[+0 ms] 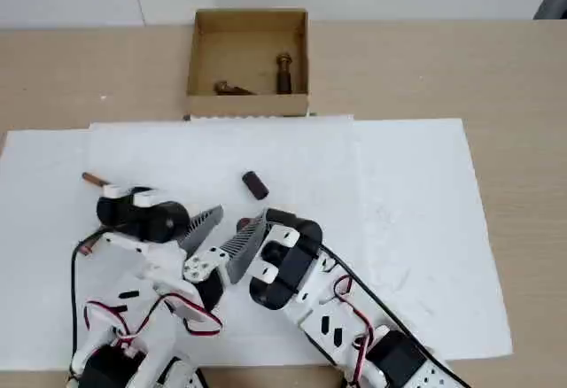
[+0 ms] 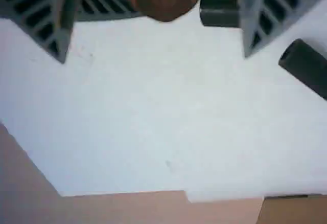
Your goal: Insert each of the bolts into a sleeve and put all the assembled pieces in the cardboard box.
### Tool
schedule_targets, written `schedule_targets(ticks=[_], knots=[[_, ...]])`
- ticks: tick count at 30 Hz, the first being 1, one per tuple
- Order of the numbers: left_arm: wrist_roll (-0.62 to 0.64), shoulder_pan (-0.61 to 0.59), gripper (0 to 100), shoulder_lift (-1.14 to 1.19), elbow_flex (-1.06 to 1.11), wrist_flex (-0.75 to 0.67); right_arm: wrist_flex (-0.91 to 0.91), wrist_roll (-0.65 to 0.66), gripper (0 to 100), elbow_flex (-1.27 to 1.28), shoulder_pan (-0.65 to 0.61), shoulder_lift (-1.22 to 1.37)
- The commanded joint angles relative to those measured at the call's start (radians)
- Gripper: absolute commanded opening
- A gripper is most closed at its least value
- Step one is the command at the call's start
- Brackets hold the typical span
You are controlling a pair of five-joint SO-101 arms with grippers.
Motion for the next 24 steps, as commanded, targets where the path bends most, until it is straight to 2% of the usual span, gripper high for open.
schedule_targets(ticks=[1,3,4,6,9,13,18,24], knots=[[-0.006,-0.006,13,-0.008,-0.070,0.006,-0.036,0.014,0.3,-0.014,0.002,-0.015],[-0.006,-0.008,2,-0.008,-0.088,0.005,-0.033,0.012,0.3,-0.014,0.013,-0.015],[-0.006,-0.008,0,-0.008,-0.091,0.005,-0.033,0.011,0.3,-0.014,0.024,-0.015],[-0.008,-0.012,1,-0.008,-0.091,0.005,-0.033,0.006,0.3,-0.014,0.053,-0.015],[-0.012,-0.080,1,-0.008,-0.065,0.005,-0.033,0.005,0.3,-0.014,0.113,-0.015],[-0.149,-0.204,1,-0.008,0.022,0.006,-0.031,-0.006,0.3,-0.014,0.200,-0.015],[-0.288,-0.341,1,-0.008,0.128,0.005,0.022,-0.103,0.3,-0.052,0.317,-0.007],[-0.414,-0.462,1,-0.008,0.219,0.005,0.136,-0.124,0.3,-0.212,0.340,0.036]])
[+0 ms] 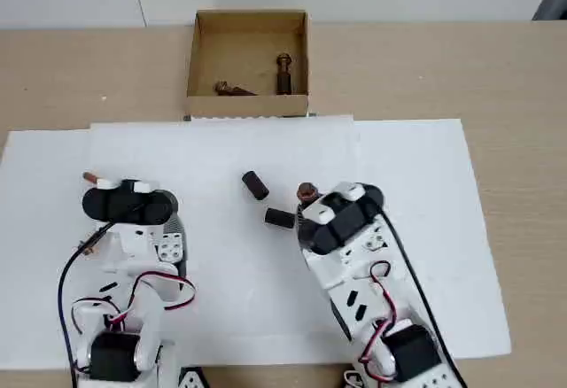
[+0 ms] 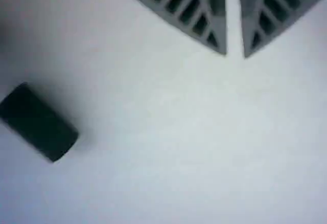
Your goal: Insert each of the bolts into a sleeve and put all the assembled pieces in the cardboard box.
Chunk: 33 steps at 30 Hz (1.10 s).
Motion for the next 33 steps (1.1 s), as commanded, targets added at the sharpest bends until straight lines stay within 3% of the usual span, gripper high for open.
schedule_targets(ticks=[1,17,29,33], knots=[[-0.043,-0.038,1,-0.008,0.015,0.006,0.025,-0.015,0.3,-0.152,0.012,0.061],[-0.051,-0.040,1,-0.009,0.133,0.000,0.013,-0.021,0.3,-0.902,0.016,1.040],[-0.049,-0.041,1,-0.009,0.140,-0.002,-0.214,-0.012,0.3,-1.379,0.067,1.662],[-0.049,-0.041,1,-0.009,0.140,-0.002,-0.306,0.055,0.3,-1.562,0.096,1.874]])
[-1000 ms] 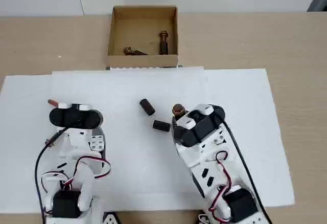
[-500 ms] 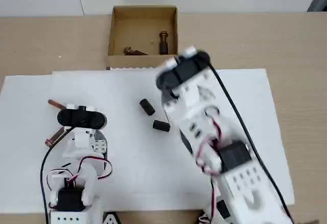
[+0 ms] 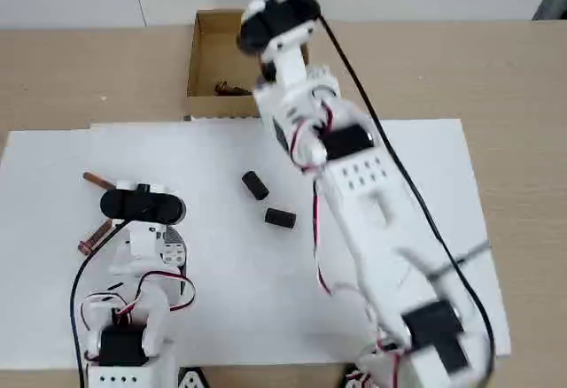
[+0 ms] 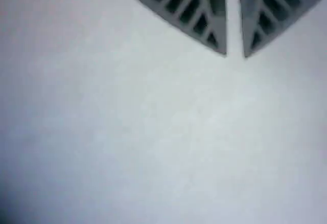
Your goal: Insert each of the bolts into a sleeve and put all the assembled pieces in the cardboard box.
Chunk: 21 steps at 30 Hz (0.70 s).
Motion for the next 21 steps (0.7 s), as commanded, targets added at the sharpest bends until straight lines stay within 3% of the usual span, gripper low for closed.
schedule_targets(ticks=[1,14,21], knots=[[-0.002,-0.008,1,-0.009,-0.005,-0.002,-0.102,0.055,0.3,-0.219,0.025,0.157],[-0.002,-0.008,1,-0.009,-0.005,-0.002,-0.196,0.091,0.4,-0.715,0.022,0.751],[-0.002,-0.008,1,-0.009,-0.005,-0.002,-0.091,0.193,0.9,-0.842,0.021,0.915]])
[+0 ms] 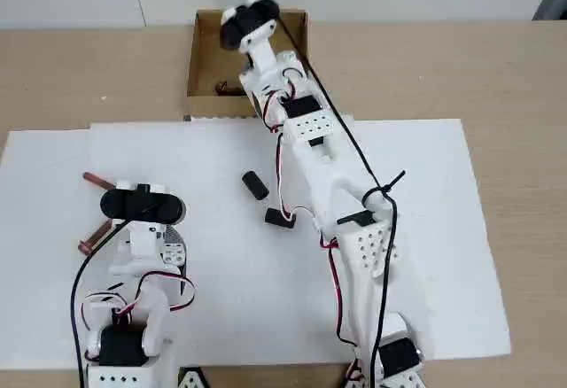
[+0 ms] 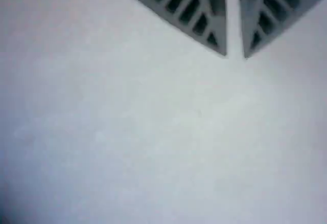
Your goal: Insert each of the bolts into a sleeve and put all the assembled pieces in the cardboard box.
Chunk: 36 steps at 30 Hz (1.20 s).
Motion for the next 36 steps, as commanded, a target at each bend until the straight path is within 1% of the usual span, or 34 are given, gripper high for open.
schedule_targets(ticks=[1,5,10,14,17,19,21,22,23,24,26,36], knots=[[-0.002,-0.008,1,-0.009,-0.005,-0.002,0.050,0.034,0.9,-0.103,0.004,0.007],[-0.002,-0.008,1,-0.009,-0.005,-0.002,0.068,0.034,2.6,-0.106,0.010,0.012],[-0.002,-0.008,1,-0.009,-0.005,-0.002,0.162,0.032,15.7,-0.106,0.008,0.012],[-0.002,-0.008,1,-0.009,-0.005,-0.002,0.171,0.032,16.6,-0.109,0.010,0.005],[-0.002,-0.008,1,-0.009,-0.005,-0.002,0.205,0.029,16.5,-0.140,0.012,0.002],[-0.002,-0.008,1,-0.009,-0.005,-0.002,0.285,0.028,14.6,-0.207,0.007,-0.015],[-0.002,-0.008,1,-0.009,-0.005,-0.002,0.361,0.026,7.4,-0.272,0.004,-0.025],[-0.002,-0.008,1,-0.009,-0.005,-0.002,0.395,0.026,2.0,-0.299,0.004,-0.035],[-0.002,-0.008,1,-0.009,-0.005,-0.002,0.429,0.026,0.0,-0.321,0.004,-0.042],[-0.002,-0.008,1,-0.009,-0.005,-0.002,0.469,0.026,1.6,-0.347,0.004,-0.047],[-0.002,-0.008,1,-0.009,-0.005,-0.002,0.561,0.025,0.2,-0.402,0.007,-0.061],[-0.002,-0.008,1,-0.009,-0.005,-0.002,0.967,0.025,0.2,-0.674,0.004,-0.073]])
